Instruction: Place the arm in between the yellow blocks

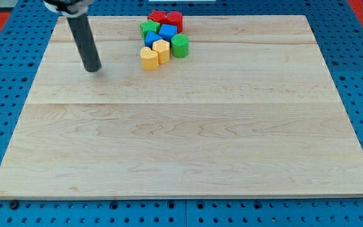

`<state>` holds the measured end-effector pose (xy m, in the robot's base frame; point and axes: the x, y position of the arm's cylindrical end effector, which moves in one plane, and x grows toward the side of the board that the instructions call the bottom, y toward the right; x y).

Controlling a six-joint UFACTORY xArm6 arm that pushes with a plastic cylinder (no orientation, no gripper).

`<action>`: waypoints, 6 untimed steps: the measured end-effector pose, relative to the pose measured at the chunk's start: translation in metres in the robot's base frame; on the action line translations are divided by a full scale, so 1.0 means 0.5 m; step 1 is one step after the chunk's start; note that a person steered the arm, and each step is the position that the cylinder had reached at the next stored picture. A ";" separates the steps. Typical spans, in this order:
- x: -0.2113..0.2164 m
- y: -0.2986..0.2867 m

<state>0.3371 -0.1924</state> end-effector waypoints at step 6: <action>-0.052 0.346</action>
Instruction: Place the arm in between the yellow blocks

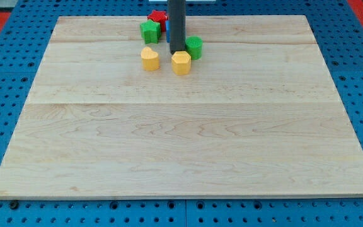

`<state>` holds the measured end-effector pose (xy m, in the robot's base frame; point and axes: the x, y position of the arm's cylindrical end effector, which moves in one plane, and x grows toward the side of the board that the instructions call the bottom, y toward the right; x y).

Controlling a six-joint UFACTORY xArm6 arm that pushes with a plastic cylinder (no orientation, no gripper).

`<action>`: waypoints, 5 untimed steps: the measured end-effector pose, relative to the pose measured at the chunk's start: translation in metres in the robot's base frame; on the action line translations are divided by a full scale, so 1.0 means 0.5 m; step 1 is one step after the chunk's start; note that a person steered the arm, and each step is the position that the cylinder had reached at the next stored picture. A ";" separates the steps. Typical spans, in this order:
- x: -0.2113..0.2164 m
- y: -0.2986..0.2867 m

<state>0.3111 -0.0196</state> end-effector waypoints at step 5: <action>-0.066 -0.055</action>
